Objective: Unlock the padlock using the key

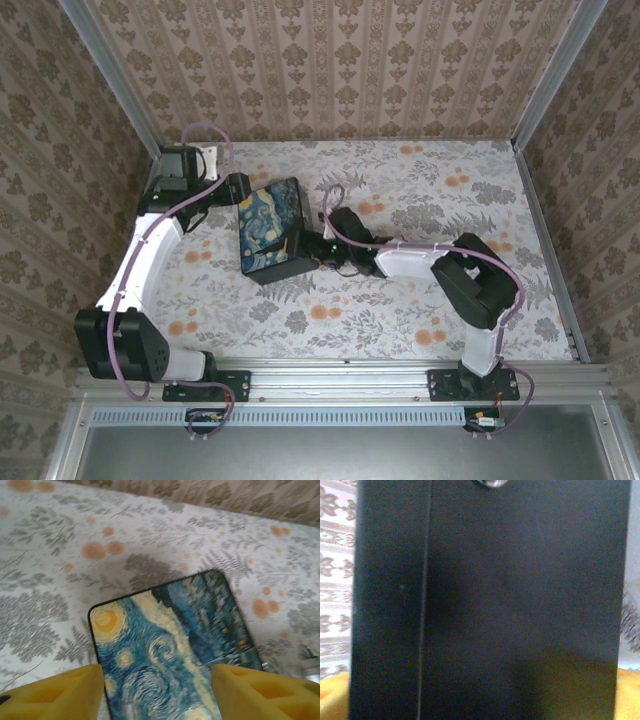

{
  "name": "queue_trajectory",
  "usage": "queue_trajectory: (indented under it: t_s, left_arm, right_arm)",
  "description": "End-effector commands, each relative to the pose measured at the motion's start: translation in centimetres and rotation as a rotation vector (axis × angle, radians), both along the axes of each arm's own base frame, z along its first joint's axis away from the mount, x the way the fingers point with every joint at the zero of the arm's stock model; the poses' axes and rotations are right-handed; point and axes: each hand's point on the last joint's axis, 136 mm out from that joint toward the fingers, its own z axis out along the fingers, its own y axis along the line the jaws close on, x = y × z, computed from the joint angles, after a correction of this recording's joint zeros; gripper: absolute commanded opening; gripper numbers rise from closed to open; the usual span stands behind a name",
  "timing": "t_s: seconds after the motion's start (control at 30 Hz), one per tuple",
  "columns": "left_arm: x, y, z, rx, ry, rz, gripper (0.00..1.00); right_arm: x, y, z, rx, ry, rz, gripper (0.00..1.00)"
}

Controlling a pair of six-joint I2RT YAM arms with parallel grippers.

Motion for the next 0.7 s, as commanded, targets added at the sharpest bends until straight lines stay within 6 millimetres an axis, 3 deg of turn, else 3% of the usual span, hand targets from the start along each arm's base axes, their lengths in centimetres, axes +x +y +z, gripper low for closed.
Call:
queue_trajectory:
  t_s: [0.0,0.13,0.27,0.37,0.43,0.57,0.67]
  left_arm:
    - [-0.5,1.4,-1.1,0.044,0.022,0.038,0.67]
    - [-0.3,1.8,-1.0,0.051,0.023,0.051,0.67]
    - [-0.1,1.4,-0.5,0.024,0.014,0.037,0.67]
    - [-0.4,-2.2,-0.2,-0.069,0.012,-0.082,0.67]
    - [-1.2,-4.8,-1.3,-0.056,0.055,-0.156,0.66]
    - [-1.6,-5.9,-4.3,-0.040,0.123,-0.169,0.66]
    - [-1.7,-6.8,-4.9,-0.058,0.137,-0.200,0.66]
  right_arm:
    - [-2.8,-8.0,-3.9,-0.524,0.042,0.080,1.00]
    - [-2.5,-10.2,-3.6,-0.656,0.037,0.119,1.00]
    - [-2.2,-9.5,-4.4,-0.524,0.083,0.098,1.00]
    - [-1.6,-8.0,-4.1,-0.291,0.099,0.031,1.00]
    - [-1.0,-7.2,-2.7,-0.143,0.085,-0.013,1.00]
    - [-0.2,-6.4,0.5,-0.009,0.013,-0.061,1.00]
    - [-0.2,-5.9,0.9,0.018,0.008,-0.081,1.00]
